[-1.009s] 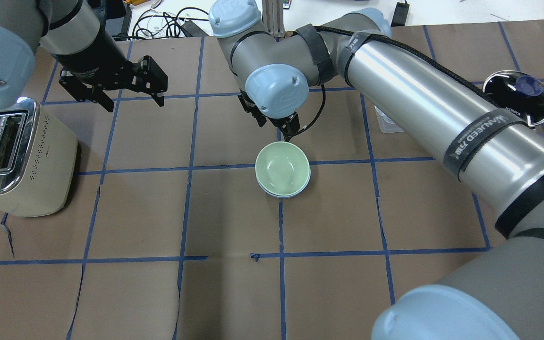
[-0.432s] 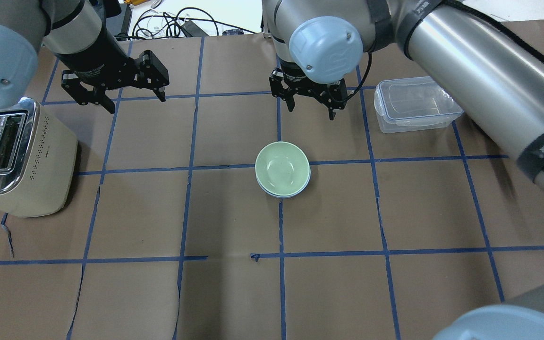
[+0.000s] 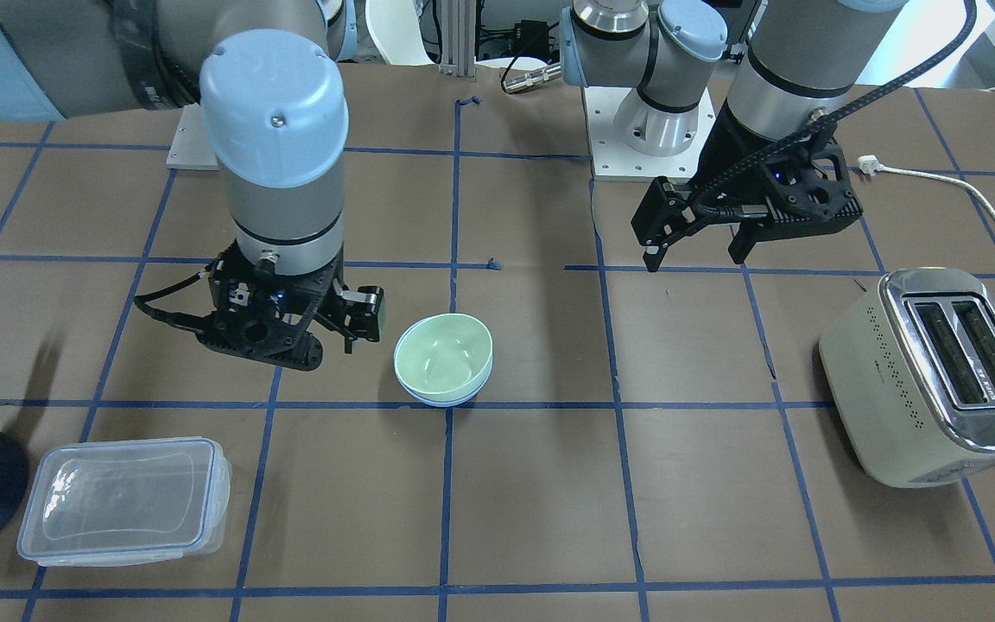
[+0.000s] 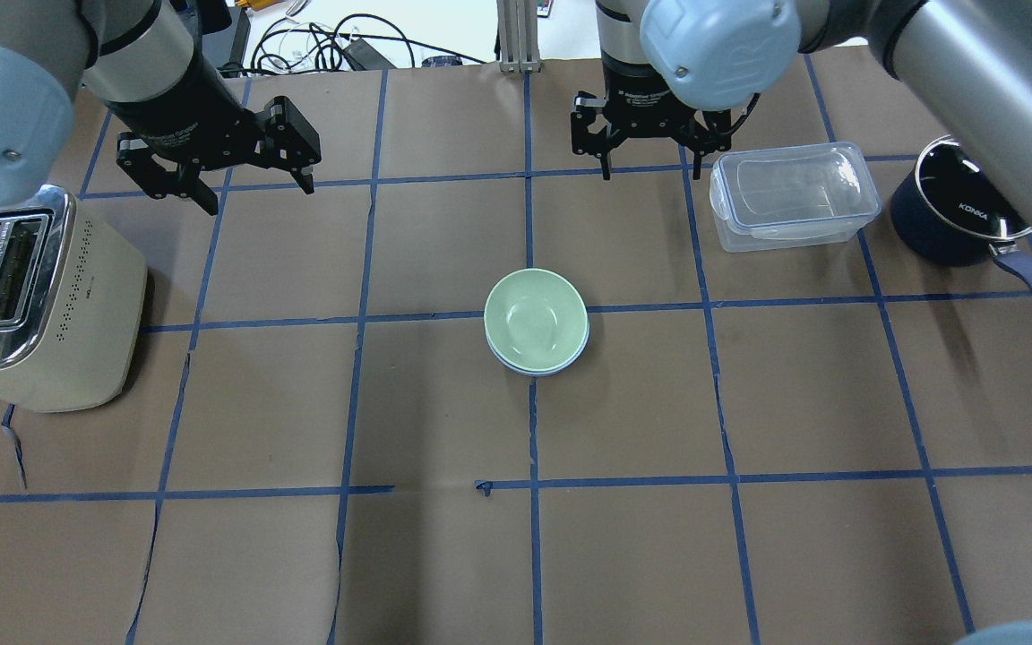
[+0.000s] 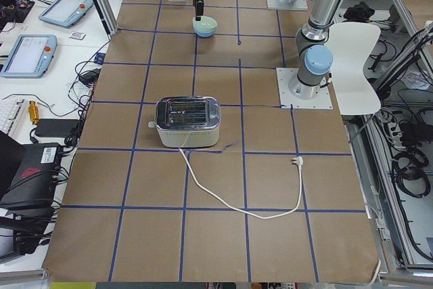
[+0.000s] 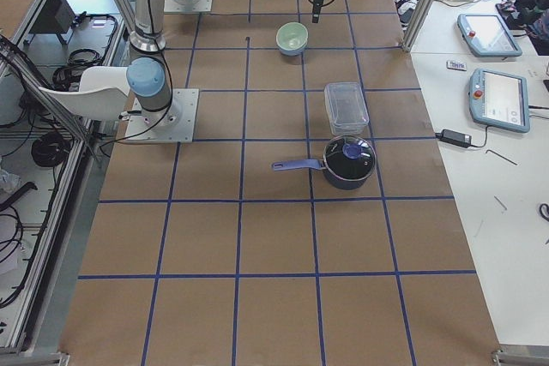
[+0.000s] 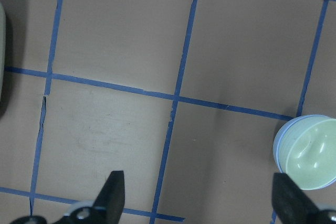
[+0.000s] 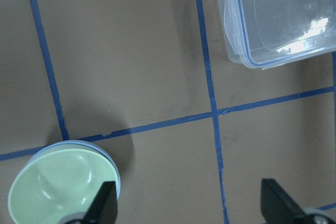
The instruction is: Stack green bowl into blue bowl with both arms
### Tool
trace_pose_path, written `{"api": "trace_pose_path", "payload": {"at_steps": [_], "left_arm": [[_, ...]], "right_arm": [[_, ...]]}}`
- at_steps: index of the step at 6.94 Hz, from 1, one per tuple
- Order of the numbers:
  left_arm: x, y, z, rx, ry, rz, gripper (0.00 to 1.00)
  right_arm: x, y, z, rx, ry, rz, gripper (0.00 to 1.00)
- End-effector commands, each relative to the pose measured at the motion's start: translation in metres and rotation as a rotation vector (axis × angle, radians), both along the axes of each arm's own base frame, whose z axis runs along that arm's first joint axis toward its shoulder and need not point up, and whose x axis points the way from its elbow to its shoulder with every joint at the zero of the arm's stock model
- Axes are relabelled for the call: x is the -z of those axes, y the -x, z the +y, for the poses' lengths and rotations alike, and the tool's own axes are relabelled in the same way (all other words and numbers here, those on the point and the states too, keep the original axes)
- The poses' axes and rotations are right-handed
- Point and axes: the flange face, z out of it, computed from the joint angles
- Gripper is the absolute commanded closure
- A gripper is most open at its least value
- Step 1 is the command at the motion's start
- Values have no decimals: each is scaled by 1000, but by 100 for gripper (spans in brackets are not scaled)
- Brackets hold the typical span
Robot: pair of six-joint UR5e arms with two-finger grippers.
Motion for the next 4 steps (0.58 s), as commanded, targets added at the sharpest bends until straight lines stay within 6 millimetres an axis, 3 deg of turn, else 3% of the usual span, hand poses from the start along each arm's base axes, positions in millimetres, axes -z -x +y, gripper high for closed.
{"api": "trace_pose_path", "payload": {"at_steps": [1,2,4], "left_arm": [[0,0,0,14,0,-3,0],[0,0,0,14,0,-1,0],[0,0,0,16,0,-1,0]], "right_arm": [[-14,52,7,-9,-5,-24,3],[-4,67,22,2,-28,-81,3],[-7,125,60,-7,-45,-102,4]]}}
